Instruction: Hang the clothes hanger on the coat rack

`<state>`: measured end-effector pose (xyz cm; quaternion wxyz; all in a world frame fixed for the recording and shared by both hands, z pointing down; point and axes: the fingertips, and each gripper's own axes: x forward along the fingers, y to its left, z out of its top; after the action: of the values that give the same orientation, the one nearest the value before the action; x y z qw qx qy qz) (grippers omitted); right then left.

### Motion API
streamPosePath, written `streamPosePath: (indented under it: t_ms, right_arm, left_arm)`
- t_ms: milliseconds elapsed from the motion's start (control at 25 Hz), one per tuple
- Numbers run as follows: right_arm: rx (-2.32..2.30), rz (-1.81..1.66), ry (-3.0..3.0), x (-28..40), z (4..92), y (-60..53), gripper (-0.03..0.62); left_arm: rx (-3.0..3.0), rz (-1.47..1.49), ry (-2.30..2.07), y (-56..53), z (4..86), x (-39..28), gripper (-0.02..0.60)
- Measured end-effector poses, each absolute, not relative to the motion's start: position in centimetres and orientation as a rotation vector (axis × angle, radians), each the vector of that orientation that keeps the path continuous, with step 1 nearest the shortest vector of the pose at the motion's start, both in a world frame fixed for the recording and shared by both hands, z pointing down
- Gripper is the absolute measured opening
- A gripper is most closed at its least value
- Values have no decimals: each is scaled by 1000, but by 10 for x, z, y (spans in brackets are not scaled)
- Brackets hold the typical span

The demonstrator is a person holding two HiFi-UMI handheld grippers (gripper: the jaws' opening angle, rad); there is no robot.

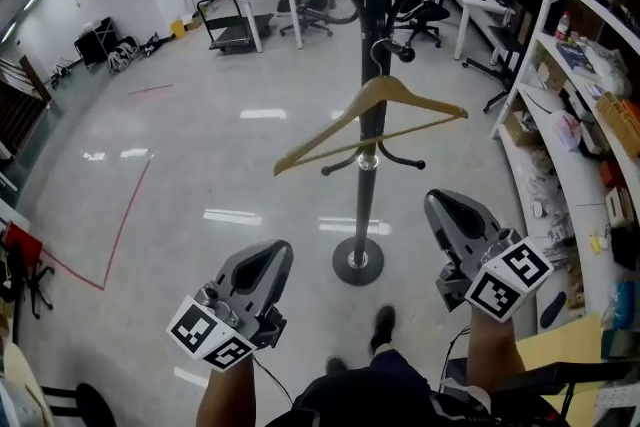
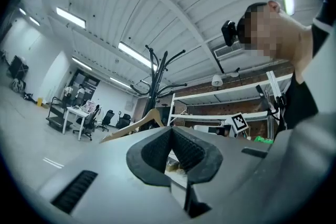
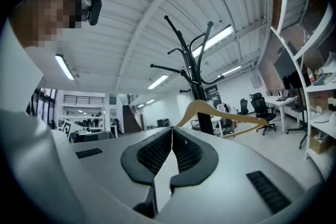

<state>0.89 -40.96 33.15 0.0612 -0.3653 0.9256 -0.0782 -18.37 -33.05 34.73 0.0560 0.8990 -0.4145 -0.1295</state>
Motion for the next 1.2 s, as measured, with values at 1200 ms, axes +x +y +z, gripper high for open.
streamPosePath:
  t_ms: [1200]
  right_arm:
    - [-1196, -237, 2882, 90, 367, -46, 8]
  left_arm:
    - [2618, -197, -1213, 21, 371, -80, 0]
